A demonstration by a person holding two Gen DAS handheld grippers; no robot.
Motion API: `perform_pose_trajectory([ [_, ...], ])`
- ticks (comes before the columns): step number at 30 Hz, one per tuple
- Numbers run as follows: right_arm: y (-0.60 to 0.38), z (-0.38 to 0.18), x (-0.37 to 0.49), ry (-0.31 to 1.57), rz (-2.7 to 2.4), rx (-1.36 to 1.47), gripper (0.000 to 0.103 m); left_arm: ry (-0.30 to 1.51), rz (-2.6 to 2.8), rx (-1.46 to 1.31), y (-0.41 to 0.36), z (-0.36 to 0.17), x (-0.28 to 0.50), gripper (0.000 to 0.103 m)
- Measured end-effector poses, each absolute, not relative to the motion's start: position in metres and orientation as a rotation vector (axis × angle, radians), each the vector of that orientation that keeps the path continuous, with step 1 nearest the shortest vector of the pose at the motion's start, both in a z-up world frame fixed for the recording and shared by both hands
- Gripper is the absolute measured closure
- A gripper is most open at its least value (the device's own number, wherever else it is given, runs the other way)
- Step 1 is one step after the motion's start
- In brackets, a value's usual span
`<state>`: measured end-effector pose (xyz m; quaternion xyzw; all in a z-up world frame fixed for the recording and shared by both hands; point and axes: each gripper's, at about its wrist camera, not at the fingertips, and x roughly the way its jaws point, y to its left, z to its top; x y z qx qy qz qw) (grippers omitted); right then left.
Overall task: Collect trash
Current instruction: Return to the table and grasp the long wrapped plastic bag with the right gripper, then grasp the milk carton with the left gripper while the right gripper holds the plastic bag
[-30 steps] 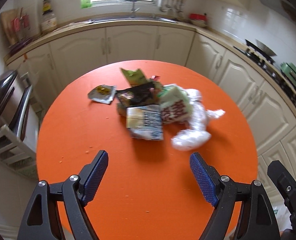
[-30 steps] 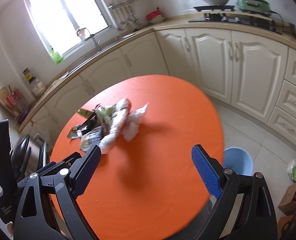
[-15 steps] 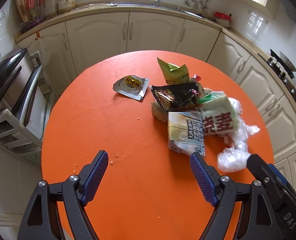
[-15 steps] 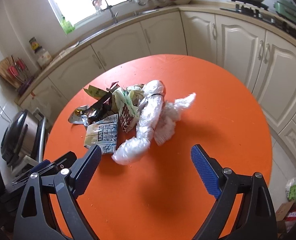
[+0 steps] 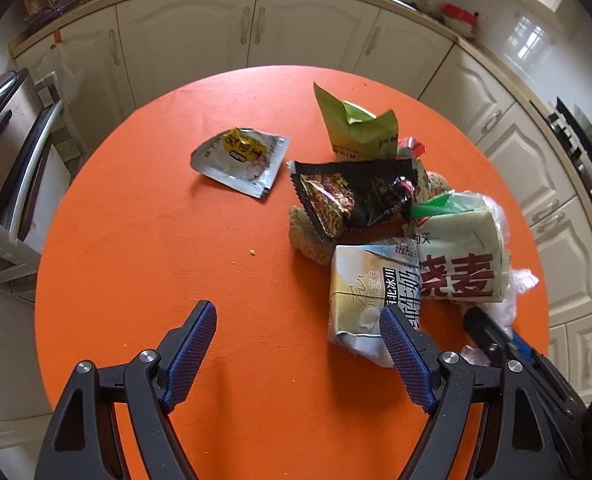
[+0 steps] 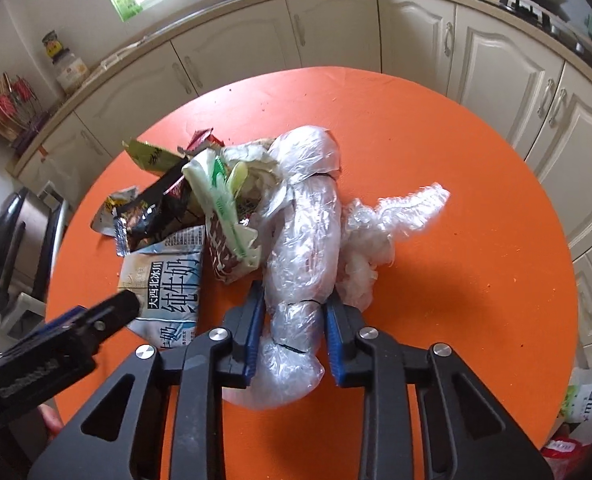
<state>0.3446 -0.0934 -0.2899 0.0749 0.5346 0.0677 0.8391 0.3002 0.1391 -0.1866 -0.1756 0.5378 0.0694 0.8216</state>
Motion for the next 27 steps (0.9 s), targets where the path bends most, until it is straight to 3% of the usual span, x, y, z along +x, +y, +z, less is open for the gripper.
perform_pose_trajectory([
  [15, -0.172, -0.257, 0.326, 0.988, 0.123, 0.361, 0.080, 1.195, 0.149, -0.192, 0.076, -0.205, 0.334, 0.021],
  [18, -0.178, -0.263, 0.328, 1.011, 0.106, 0.378, 0.080, 1.217, 0.167, -0.151, 0.068, -0.215, 0.339, 0.027],
  [20, -0.181, -0.267, 0.328, 1.022, 0.104, 0.384, 0.080, 1.206, 0.172, -0.138, 0.064, -0.213, 0.337, 0.042],
  [21, -0.181, -0.268, 0.329, 1.026, 0.105, 0.386, 0.080, 1.204, 0.170, -0.135, 0.062, -0.212, 0.337, 0.044],
  [27, -0.183, -0.263, 0.323, 1.012, 0.115, 0.389, 0.080, 1.183, 0.178, -0.122, 0.053, -0.202, 0.330, 0.044],
])
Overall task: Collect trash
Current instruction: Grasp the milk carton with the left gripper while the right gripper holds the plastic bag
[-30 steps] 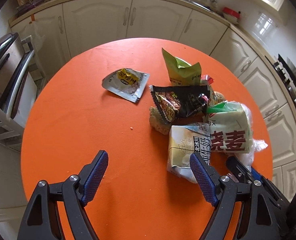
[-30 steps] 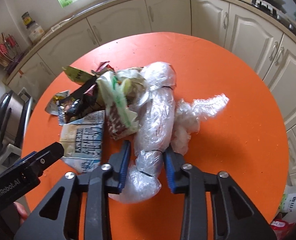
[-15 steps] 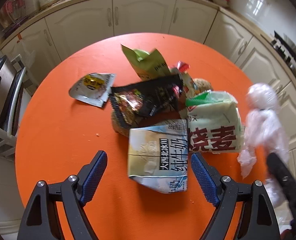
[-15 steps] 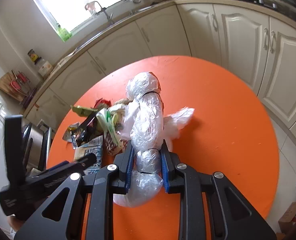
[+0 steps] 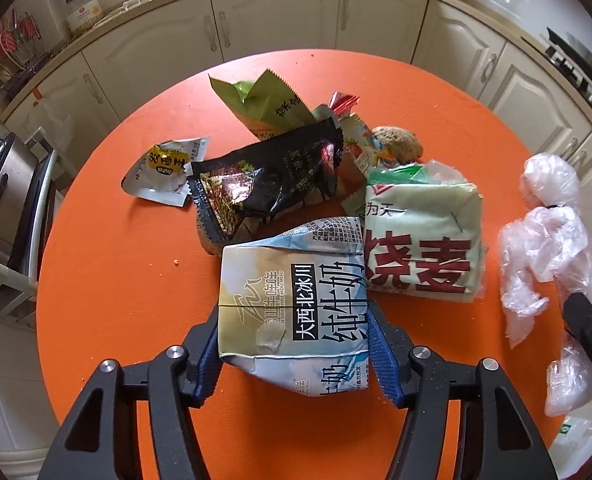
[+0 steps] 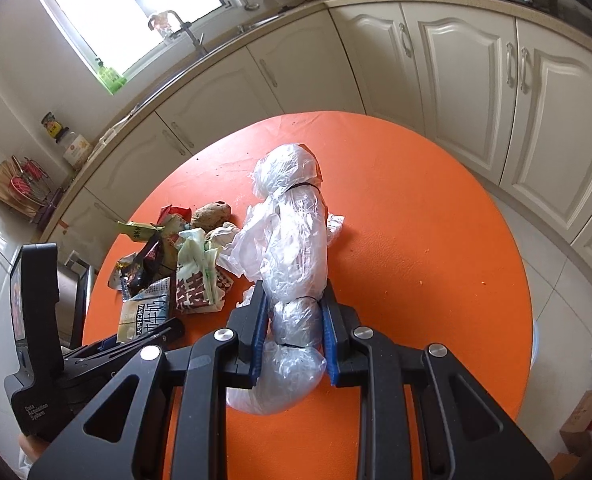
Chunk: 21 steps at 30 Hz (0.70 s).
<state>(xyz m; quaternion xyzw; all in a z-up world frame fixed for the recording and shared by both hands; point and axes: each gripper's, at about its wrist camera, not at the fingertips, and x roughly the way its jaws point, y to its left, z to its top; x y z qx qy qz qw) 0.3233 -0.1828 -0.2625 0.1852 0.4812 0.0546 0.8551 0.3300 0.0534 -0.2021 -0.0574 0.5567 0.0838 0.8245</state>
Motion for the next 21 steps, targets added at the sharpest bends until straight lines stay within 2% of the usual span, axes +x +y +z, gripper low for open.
perform_pose_trajectory([
  [21, -0.213, -0.213, 0.244, 0.902, 0.090, 0.432, 0.080, 1.033, 0.074, -0.106, 0.015, -0.136, 0.254, 0.044],
])
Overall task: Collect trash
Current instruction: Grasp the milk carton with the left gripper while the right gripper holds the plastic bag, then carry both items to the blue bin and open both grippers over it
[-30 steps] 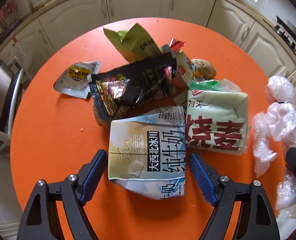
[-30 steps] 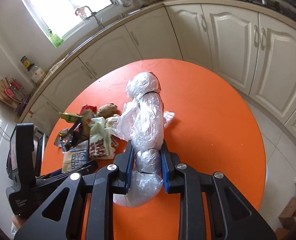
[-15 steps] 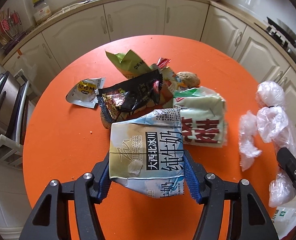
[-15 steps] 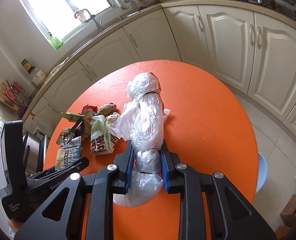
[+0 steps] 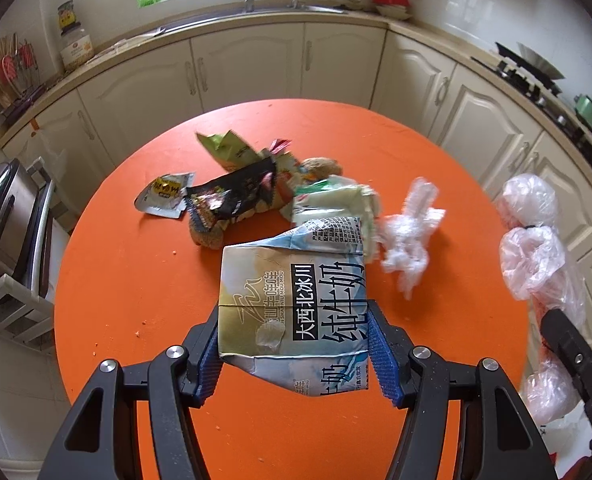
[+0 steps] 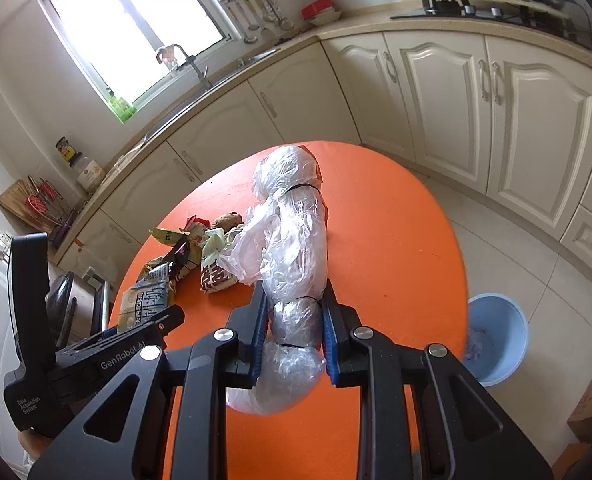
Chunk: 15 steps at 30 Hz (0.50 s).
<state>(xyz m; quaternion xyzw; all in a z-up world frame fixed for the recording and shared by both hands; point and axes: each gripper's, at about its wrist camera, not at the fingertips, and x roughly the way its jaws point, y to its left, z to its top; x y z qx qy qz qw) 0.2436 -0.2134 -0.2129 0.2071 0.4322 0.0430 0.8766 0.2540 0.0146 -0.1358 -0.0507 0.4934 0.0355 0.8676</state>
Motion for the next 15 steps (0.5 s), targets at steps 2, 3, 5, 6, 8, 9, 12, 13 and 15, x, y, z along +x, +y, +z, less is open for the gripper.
perform_pose_trajectory([
  [2, -0.222, -0.209, 0.230, 0.886, 0.074, 0.441, 0.080, 1.013, 0.054, -0.093, 0.002, -0.127, 0.244, 0.044],
  [3, -0.227, -0.207, 0.223, 0.878, 0.064, 0.446, 0.080, 1.003, 0.037, -0.083, -0.008, -0.123, 0.239, 0.044],
  [5, -0.240, -0.204, 0.210, 0.867, 0.043, 0.457, 0.080, 0.994, 0.009, -0.070, -0.022, -0.119, 0.231, 0.044],
  [6, -0.245, -0.203, 0.204, 0.862, 0.032, 0.462, 0.080, 0.991, -0.005, -0.061, -0.031, -0.118, 0.229, 0.044],
  [8, -0.262, -0.200, 0.189, 0.849, -0.004, 0.472, 0.080, 0.986, -0.046, -0.035, -0.054, -0.116, 0.223, 0.044],
  [9, -0.271, -0.200, 0.182, 0.841, -0.024, 0.479, 0.080, 0.985, -0.063, -0.023, -0.065, -0.117, 0.222, 0.044],
  [12, -0.302, -0.200, 0.162, 0.823, -0.088, 0.513, 0.080, 0.989, -0.136, 0.028, -0.108, -0.120, 0.217, 0.044],
  [13, -0.315, -0.201, 0.153, 0.817, -0.121, 0.529, 0.080, 0.992, -0.158, 0.043, -0.120, -0.123, 0.217, 0.044],
  [15, -0.335, -0.204, 0.140, 0.812, -0.170, 0.552, 0.080, 1.003, -0.200, 0.078, -0.146, -0.130, 0.217, 0.044],
])
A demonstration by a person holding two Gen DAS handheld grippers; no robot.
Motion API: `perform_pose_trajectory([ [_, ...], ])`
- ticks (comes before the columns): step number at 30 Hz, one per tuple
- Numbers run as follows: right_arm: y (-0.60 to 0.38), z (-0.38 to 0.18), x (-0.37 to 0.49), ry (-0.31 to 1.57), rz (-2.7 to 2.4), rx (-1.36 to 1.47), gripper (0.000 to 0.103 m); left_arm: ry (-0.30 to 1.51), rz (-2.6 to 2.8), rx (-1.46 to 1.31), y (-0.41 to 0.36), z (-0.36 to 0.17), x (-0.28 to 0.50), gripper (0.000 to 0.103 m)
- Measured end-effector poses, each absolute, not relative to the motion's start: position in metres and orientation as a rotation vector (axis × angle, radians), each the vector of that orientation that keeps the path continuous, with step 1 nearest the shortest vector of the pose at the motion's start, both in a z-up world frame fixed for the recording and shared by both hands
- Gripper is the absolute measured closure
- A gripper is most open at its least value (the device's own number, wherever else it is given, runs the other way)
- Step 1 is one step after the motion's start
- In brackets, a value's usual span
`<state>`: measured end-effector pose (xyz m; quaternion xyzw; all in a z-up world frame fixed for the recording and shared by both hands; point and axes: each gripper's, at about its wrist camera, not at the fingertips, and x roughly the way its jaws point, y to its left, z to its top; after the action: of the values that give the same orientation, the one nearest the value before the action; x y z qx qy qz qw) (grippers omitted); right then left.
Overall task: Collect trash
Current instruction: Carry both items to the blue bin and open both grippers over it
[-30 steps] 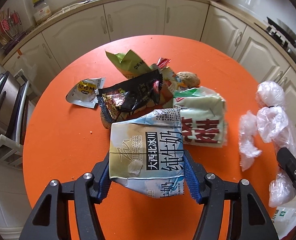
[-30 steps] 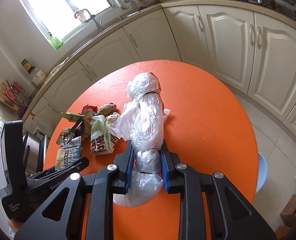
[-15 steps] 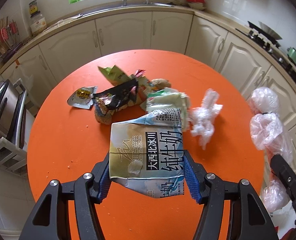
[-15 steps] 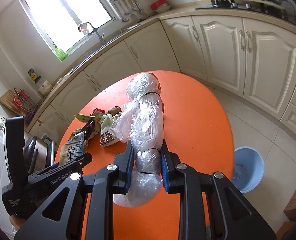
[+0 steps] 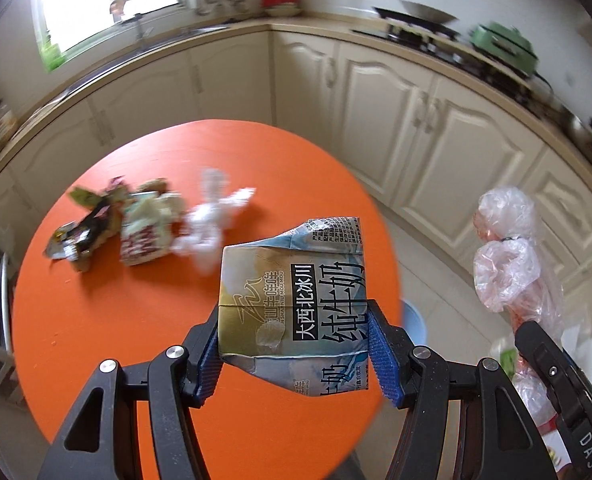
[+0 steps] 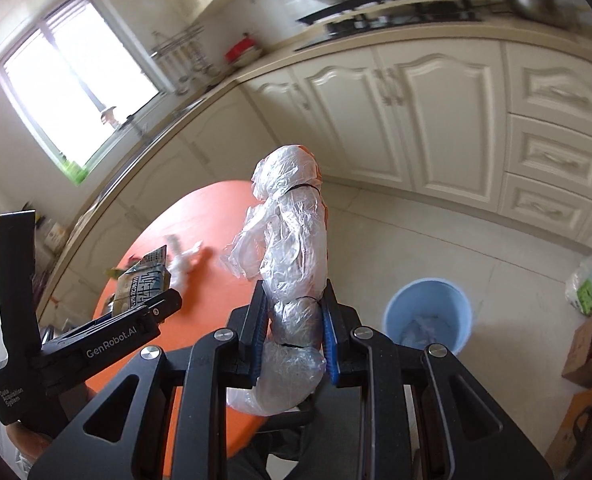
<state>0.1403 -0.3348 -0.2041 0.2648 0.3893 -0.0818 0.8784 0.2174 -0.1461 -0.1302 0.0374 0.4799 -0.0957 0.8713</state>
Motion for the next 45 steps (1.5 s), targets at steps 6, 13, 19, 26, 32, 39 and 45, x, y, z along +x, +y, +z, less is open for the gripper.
perform_pose_trajectory([
  [6, -0.394, -0.218, 0.109, 0.826, -0.321, 0.622, 0.079, 1.067, -0.348, 0.184, -0.236, -0.155, 0.222, 0.044],
  [13, -0.458, -0.235, 0.088, 0.864, -0.470, 0.680, 0.079, 1.110, -0.459, 0.274, -0.317, -0.181, 0.241, 0.044],
  [19, -0.491, -0.252, 0.079, 0.893, -0.537, 0.703, 0.079, 1.160, -0.516, 0.267, -0.352, -0.214, 0.278, 0.043],
  [26, -0.505, -0.280, 0.091, 0.955, -0.529, 0.737, 0.079, 1.262, -0.482, 0.290, -0.363, -0.245, 0.333, 0.032],
  [32, -0.503, -0.294, 0.113, 0.986, -0.482, 0.727, 0.078, 1.300, -0.406, 0.306, -0.366, -0.256, 0.353, 0.032],
  [39, -0.491, -0.285, 0.141, 0.922, -0.403, 0.720, 0.051, 1.255, -0.361, 0.306, -0.364, -0.250, 0.357, 0.032],
  [45, -0.482, -0.273, 0.139, 0.898, -0.438, 0.681, 0.033, 1.265, -0.355, 0.281, -0.365, -0.254, 0.346, 0.032],
])
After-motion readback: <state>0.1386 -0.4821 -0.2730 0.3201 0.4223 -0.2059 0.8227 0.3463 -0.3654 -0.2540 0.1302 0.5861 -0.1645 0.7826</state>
